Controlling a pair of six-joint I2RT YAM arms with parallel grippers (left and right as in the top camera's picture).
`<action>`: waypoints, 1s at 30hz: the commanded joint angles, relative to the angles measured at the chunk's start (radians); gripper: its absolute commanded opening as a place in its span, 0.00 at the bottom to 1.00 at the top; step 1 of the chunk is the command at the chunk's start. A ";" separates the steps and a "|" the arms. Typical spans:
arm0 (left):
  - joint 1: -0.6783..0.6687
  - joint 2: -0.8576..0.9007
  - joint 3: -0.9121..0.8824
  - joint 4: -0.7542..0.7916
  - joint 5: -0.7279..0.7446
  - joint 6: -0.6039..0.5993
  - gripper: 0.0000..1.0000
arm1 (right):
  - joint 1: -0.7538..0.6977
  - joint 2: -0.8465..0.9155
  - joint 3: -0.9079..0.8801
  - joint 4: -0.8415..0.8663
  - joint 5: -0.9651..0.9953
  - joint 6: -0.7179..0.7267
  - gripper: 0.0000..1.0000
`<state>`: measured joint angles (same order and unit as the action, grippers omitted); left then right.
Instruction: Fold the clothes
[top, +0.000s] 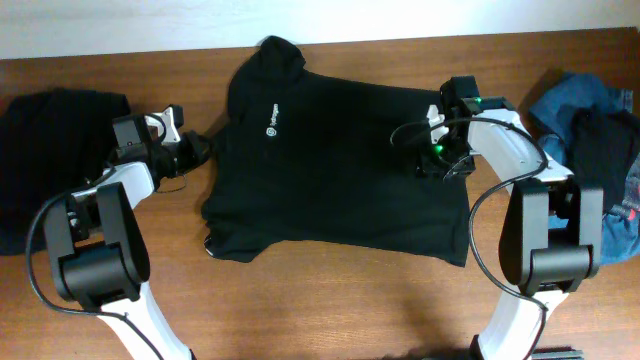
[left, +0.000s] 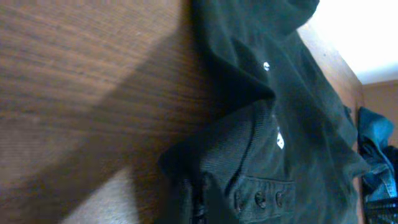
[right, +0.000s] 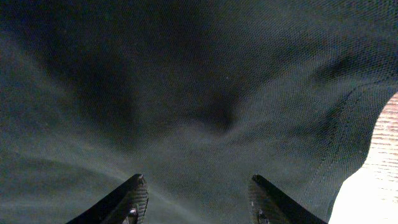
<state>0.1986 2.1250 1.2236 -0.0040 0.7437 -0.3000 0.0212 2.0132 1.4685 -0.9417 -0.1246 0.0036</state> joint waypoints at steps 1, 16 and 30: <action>0.003 0.018 0.007 0.028 0.047 -0.003 0.00 | -0.002 -0.007 -0.006 -0.003 0.039 0.001 0.57; 0.000 0.001 0.179 -0.180 0.068 0.031 0.00 | -0.002 0.003 -0.006 0.008 0.050 0.001 0.49; -0.182 -0.045 0.246 -0.391 -0.371 0.186 0.00 | -0.002 0.071 -0.011 0.016 0.051 -0.014 0.39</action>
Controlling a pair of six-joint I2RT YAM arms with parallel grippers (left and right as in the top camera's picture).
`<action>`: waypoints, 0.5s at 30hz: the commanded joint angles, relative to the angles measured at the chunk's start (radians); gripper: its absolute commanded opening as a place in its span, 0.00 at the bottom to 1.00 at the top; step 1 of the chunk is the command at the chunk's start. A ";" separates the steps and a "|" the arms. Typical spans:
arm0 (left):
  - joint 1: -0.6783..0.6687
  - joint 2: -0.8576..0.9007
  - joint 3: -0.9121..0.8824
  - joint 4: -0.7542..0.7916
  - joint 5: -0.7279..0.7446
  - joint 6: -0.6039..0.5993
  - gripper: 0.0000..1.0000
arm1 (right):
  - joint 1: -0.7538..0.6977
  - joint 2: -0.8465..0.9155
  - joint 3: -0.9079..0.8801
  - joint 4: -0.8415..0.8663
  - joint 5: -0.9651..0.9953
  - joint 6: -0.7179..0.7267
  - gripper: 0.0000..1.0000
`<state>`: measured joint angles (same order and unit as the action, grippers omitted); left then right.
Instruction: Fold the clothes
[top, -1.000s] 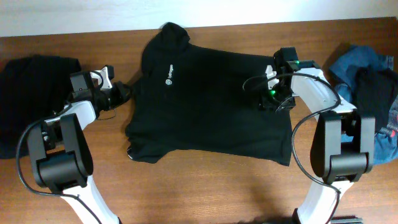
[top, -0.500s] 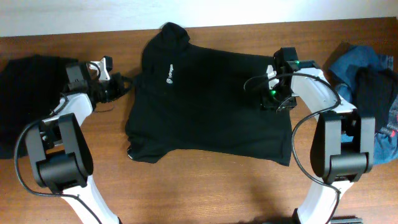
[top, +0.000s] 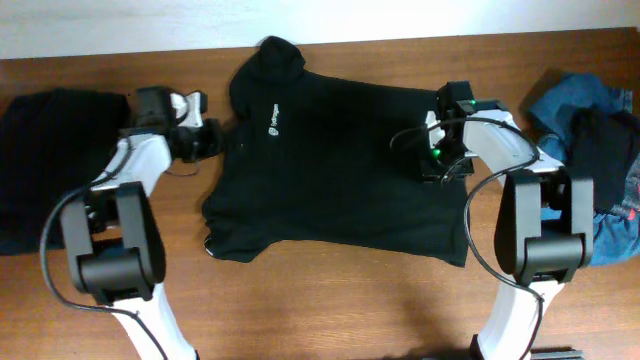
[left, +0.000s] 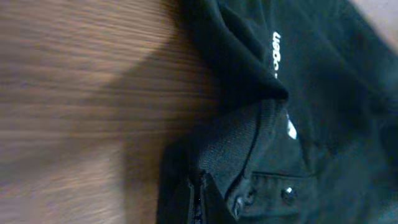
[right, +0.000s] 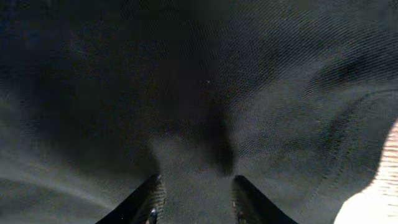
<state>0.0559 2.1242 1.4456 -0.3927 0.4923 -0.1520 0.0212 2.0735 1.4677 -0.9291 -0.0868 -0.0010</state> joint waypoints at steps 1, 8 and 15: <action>-0.055 -0.050 0.026 -0.003 -0.148 0.038 0.00 | -0.002 0.011 -0.010 0.003 0.014 -0.010 0.38; -0.161 -0.090 0.029 -0.053 -0.434 0.039 0.00 | -0.002 0.011 -0.010 0.007 0.013 -0.010 0.38; -0.270 -0.121 0.029 -0.080 -0.636 0.047 0.00 | -0.002 0.011 -0.012 0.011 0.013 -0.010 0.38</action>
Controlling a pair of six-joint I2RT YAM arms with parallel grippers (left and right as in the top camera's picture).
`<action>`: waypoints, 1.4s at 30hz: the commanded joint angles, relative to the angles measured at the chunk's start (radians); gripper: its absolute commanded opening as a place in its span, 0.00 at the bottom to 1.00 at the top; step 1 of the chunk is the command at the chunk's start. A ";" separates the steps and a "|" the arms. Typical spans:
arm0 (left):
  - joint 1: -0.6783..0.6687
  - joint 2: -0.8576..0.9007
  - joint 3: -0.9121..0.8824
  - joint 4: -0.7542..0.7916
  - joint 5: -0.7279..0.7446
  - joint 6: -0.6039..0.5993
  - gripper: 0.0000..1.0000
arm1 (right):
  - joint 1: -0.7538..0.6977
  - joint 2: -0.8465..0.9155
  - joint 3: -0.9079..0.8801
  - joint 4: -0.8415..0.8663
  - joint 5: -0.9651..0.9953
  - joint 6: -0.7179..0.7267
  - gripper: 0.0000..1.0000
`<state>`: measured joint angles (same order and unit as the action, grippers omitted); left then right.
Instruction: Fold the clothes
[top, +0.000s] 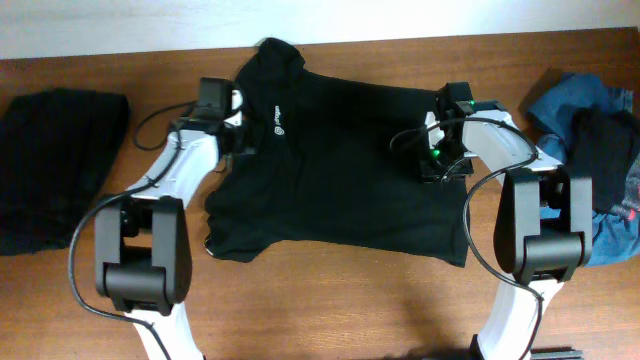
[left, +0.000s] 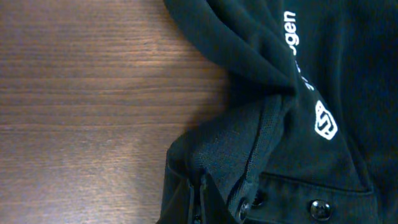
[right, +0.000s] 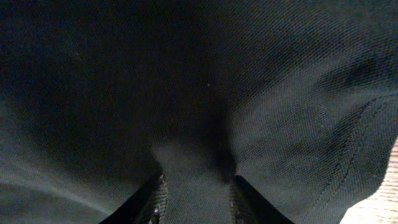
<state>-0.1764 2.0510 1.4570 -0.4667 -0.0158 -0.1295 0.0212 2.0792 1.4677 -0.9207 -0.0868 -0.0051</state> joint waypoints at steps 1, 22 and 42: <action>-0.055 -0.051 0.018 -0.006 -0.139 0.044 0.00 | -0.002 0.005 -0.013 0.002 0.013 -0.006 0.38; -0.298 -0.056 0.017 -0.085 -0.190 0.078 0.10 | -0.002 0.005 -0.035 0.032 0.013 -0.005 0.38; -0.231 -0.146 0.054 -0.127 -0.256 0.013 0.64 | -0.002 0.005 -0.035 0.039 0.013 -0.005 0.39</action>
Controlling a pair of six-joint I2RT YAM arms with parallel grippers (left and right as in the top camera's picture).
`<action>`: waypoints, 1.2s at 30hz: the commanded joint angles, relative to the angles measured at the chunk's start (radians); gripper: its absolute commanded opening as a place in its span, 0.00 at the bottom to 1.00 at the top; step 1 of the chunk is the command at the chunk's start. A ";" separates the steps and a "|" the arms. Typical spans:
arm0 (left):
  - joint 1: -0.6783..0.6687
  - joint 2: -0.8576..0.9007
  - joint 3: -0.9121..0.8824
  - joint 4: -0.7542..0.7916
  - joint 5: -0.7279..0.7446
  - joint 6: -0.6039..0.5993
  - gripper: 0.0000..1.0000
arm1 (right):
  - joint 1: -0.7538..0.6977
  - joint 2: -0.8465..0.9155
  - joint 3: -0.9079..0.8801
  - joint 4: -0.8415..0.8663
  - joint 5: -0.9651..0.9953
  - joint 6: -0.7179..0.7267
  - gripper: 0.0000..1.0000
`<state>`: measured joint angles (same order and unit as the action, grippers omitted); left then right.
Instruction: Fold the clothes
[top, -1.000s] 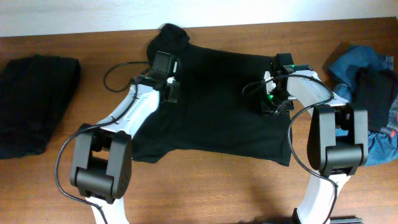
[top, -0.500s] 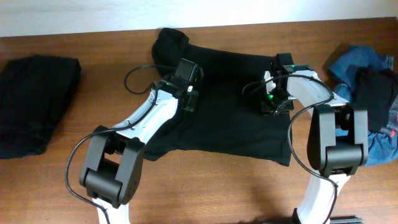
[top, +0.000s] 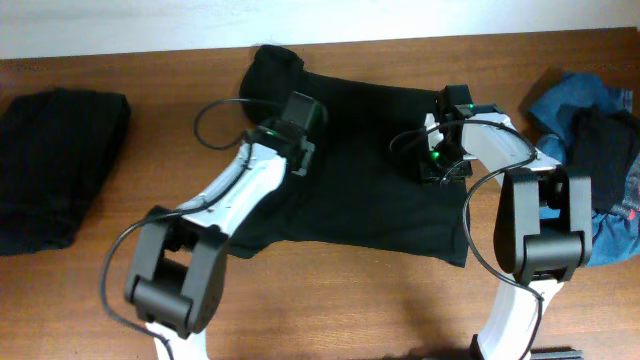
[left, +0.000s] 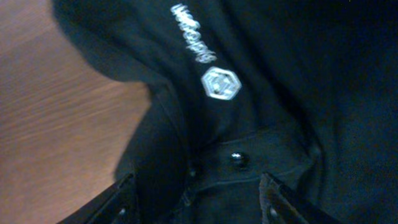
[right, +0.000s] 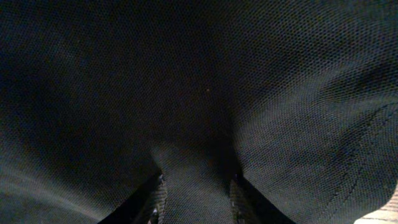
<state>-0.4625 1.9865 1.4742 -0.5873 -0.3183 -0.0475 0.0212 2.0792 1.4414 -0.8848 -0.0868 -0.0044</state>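
Note:
A black polo shirt (top: 360, 190) lies spread on the wooden table (top: 320, 310), its neck end to the left. My left gripper (top: 292, 135) is over the chest, and it is open (left: 198, 202) with the collar placket and a button (left: 237, 158) lying between its fingers. The white chest logo (left: 221, 83) sits just ahead of it. At the shirt's right part, my right gripper (top: 436, 160) presses down and is shut (right: 196, 196) on a pinched ridge of the black cloth (right: 199, 74).
A dark pile of folded clothes (top: 55, 150) lies at the far left. A heap of blue and dark garments (top: 590, 130) sits at the right edge. Bare wood runs along the front of the table.
My left gripper has moved right, from the shirt's left edge to over the chest, and has opened, leaving the collar lying there. The right gripper stays shut on the cloth in the same spot.
At first my left gripper held the collar end left of the shirt and my right fingers stood wide apart on the cloth. The right then shut on a ridge of fabric. The left stood further right with the collar at each moment and now is open over the chest.

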 joint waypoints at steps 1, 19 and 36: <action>0.082 -0.091 0.037 -0.009 0.108 -0.087 0.70 | -0.002 0.005 -0.008 0.003 0.013 -0.006 0.39; 0.425 0.005 0.030 -0.124 0.787 -0.116 0.62 | -0.002 0.005 -0.008 0.003 0.013 -0.006 0.39; 0.417 0.001 0.028 -0.369 0.535 0.098 0.61 | -0.002 0.005 -0.008 0.011 0.012 -0.006 0.39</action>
<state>-0.0387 1.9865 1.5002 -0.9543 0.2546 -0.0254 0.0212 2.0792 1.4414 -0.8803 -0.0868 -0.0048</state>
